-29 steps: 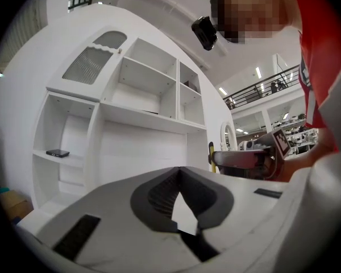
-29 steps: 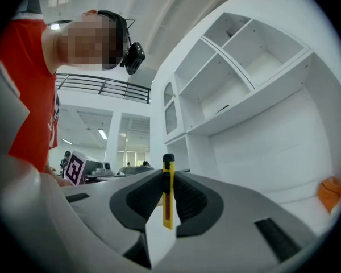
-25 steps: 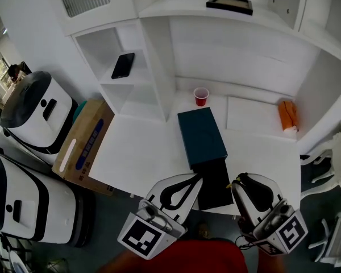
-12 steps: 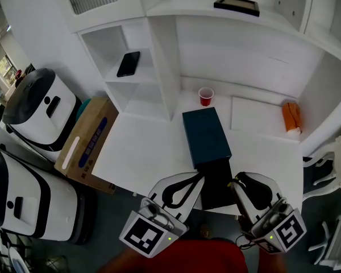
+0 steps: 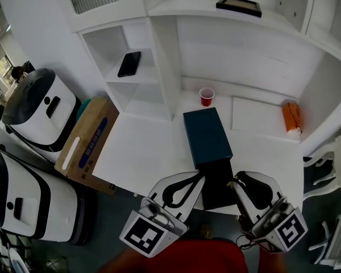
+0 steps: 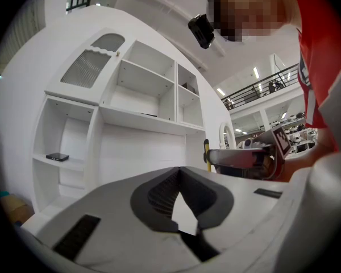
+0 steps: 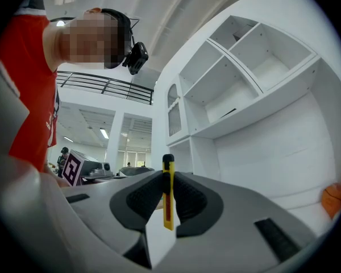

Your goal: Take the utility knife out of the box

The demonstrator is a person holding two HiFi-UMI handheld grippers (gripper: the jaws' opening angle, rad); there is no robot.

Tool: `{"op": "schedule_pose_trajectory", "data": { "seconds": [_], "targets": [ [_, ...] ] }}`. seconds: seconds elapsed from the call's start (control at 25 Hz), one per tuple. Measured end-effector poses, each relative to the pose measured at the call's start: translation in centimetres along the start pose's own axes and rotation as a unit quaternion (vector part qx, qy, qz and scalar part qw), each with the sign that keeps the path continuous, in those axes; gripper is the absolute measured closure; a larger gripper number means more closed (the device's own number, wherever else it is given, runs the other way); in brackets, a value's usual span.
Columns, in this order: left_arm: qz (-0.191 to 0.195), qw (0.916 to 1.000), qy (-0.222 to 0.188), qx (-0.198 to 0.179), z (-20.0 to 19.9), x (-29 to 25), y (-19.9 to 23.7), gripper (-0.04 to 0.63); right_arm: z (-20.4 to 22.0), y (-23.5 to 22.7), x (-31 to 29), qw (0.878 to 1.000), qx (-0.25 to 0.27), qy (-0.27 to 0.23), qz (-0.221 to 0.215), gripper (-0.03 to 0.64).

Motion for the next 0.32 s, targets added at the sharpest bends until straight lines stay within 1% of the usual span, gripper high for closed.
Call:
{"op": "schedule_pose_trajectory", "data": {
  "seconds": [0.32],
  "targets": [
    [0.003,1.0000,-0.001,-0.003,0.07,0.19,0.13,0.588,-0.04,0.21,0.11,1.000,0.004,0.001,0.002,0.538]
  ]
}}
Point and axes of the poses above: the fingertips, and each gripper's own axes: x backward along the fingers, y to its left, z out of its underside, the point moved 8 cm from there along x, backward along the fingers, and after that the axes turned 8 degrees about z, right-handed, at the moved point
